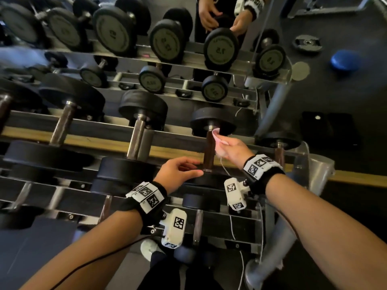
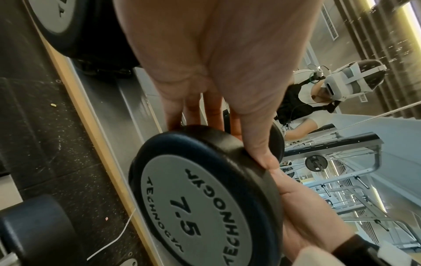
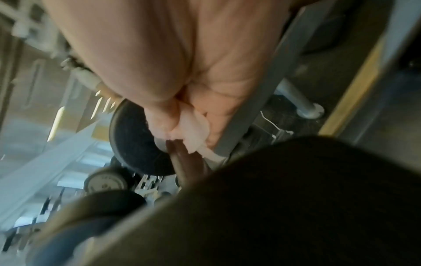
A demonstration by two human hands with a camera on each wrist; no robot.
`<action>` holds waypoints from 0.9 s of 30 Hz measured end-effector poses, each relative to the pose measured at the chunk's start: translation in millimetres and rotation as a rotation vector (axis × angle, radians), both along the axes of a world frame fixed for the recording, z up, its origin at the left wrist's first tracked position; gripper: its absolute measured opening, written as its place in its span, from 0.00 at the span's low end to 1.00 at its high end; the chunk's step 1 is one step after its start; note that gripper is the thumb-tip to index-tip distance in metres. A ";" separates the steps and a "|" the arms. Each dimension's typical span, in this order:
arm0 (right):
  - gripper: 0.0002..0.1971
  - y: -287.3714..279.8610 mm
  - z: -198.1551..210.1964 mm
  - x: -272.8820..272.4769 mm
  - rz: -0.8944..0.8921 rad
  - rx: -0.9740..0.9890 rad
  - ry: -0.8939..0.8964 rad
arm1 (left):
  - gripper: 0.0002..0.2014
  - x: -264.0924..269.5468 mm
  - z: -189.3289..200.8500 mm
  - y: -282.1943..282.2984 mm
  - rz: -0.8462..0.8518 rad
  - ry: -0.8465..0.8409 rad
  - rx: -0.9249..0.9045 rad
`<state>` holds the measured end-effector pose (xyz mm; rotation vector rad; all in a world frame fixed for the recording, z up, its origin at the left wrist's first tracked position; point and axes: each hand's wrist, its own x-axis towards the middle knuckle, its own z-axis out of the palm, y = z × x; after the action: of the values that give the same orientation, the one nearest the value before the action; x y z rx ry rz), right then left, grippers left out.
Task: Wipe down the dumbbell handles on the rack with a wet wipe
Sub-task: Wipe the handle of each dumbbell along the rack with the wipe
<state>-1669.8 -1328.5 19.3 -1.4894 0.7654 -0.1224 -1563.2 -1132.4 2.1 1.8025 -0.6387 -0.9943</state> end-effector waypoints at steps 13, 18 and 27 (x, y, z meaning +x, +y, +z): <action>0.12 -25.1 12.0 -12.1 -0.005 0.017 0.029 | 0.07 -0.4 3.6 1.8 -0.027 0.047 0.087; 0.19 6.0 3.2 -3.1 0.125 -0.119 0.037 | 0.07 2.6 3.7 0.0 -0.031 0.061 0.107; 0.05 -15.0 21.0 -14.9 0.114 -0.109 0.108 | 0.08 0.8 7.3 1.3 -0.036 0.099 0.108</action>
<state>-1684.7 -1343.5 40.3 -1.6501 0.7682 0.0024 -1562.3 -1131.1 9.4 1.8283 -0.5679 -1.1542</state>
